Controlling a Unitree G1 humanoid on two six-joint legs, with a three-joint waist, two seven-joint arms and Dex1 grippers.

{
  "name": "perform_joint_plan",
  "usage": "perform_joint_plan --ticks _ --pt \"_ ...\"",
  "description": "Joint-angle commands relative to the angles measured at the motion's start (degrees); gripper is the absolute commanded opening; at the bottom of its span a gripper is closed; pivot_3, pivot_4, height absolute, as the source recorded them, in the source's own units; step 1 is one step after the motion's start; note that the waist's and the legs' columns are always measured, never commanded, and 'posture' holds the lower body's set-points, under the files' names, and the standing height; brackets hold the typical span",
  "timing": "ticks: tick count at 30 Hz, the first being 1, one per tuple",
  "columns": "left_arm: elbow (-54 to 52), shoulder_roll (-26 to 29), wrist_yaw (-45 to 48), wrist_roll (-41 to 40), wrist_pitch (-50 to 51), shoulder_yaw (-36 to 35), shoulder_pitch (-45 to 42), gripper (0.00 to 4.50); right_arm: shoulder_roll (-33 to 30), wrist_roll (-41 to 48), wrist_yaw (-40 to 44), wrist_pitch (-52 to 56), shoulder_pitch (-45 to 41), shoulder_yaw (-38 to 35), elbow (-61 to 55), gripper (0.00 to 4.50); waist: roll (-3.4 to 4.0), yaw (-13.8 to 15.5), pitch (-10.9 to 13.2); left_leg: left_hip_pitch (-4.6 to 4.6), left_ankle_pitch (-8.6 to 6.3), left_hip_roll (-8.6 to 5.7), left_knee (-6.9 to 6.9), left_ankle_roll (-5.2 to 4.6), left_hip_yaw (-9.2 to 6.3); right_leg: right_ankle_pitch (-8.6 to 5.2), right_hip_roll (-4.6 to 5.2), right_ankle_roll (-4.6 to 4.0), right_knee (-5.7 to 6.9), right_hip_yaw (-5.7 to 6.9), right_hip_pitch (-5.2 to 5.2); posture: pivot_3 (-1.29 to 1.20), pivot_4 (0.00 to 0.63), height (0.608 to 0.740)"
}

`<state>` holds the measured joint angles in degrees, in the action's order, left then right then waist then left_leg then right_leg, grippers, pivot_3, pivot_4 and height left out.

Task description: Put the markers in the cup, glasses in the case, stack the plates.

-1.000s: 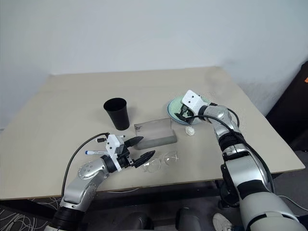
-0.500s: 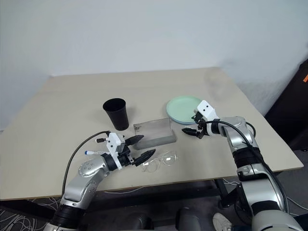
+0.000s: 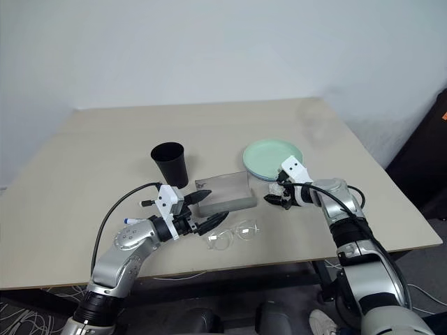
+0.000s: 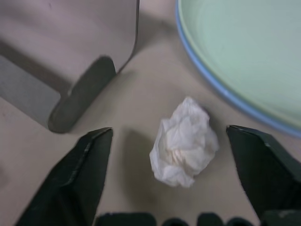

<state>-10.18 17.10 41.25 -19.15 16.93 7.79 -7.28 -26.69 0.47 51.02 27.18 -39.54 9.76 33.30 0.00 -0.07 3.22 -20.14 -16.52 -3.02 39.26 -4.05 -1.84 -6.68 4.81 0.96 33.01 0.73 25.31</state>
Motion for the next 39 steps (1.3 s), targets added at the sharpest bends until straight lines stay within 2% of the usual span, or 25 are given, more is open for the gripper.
perform_joint_plan --ticks 1,8,17,24,28,32,37,38,39 --pt "-2.6 0.1 -0.2 -1.1 -0.3 -1.0 -0.5 4.5 -0.4 0.1 -0.2 -0.2 -1.6 -0.5 -1.2 2.64 0.0 0.0 0.0 0.01 0.0 0.0 0.0 0.0 0.0 0.0 0.0 0.0 0.0 0.0 0.0 0.0 0.0 0.728" --pt "2.2 0.0 1.2 -0.4 -3.7 -1.3 -0.4 4.5 -1.1 0.7 0.6 -0.4 -1.5 -1.0 -3.5 0.09 0.0 0.0 0.0 0.04 0.0 0.02 0.0 0.0 0.02 0.0 -0.01 0.0 0.01 0.0 -0.01 0.0 0.0 0.728" --pt "4.8 0.2 2.6 0.1 -7.4 -0.8 1.1 4.5 -1.1 1.5 -2.5 -4.9 -5.2 -4.1 -5.0 0.04 0.0 0.0 0.0 0.0 0.0 0.01 0.0 0.0 0.02 0.0 0.0 0.0 0.0 0.0 0.01 0.0 0.0 0.728" --pt "4.9 0.2 2.8 0.2 -7.9 -0.5 1.6 4.5 2.7 -1.3 -12.8 -15.5 -15.6 -5.4 15.8 0.04 -0.01 -0.1 0.0 0.08 0.0 0.04 -0.01 0.01 0.07 0.0 -0.01 -0.01 0.02 0.0 0.0 0.0 0.0 0.728" --pt "3.5 0.5 2.1 0.0 -6.9 -0.8 1.4 4.5 3.8 -0.8 -14.0 -19.3 -19.3 -6.6 24.5 1.09 0.0 0.0 0.0 0.02 0.0 -0.01 -0.03 0.0 -0.01 0.01 0.0 -0.02 0.0 -0.01 0.0 0.0 0.0 0.728" --pt "2.0 1.0 1.2 -0.2 -5.7 -1.4 1.3 4.5 3.9 -0.8 -13.6 -21.8 -20.7 -7.1 28.5 2.44 0.01 -0.1 0.0 -0.07 -0.01 -0.04 -0.09 -0.01 -0.02 0.02 0.01 -0.02 -0.03 -0.04 0.1 0.0 0.0 0.728" --pt "0.7 1.8 1.0 -0.7 -3.9 -1.4 0.9 4.5 3.5 -0.5 -12.6 -24.0 -19.8 -8.0 28.1 4.17 0.03 -0.1 0.0 -0.03 0.0 -0.02 -0.12 0.0 -0.04 0.02 0.0 -0.03 0.0 -0.03 0.1 0.0 0.0 0.728" --pt "0.5 2.2 1.3 -0.6 -3.6 -1.4 0.6 4.5 3.3 -0.2 -11.6 -24.7 -19.0 -8.1 27.0 4.46 0.04 -0.1 0.0 -0.03 0.0 -0.02 -0.12 0.0 -0.03 0.02 -0.01 -0.03 0.0 -0.03 0.1 0.0 0.0 0.728" --pt "0.6 2.9 1.9 -0.5 -3.2 -1.3 0.1 4.5 3.0 0.4 -9.7 -25.8 -17.7 -8.3 25.1 4.46 0.04 -0.1 0.0 -0.02 0.0 -0.02 -0.11 0.0 -0.02 0.02 -0.01 -0.03 0.01 -0.03 0.09 0.0 0.0 0.728"
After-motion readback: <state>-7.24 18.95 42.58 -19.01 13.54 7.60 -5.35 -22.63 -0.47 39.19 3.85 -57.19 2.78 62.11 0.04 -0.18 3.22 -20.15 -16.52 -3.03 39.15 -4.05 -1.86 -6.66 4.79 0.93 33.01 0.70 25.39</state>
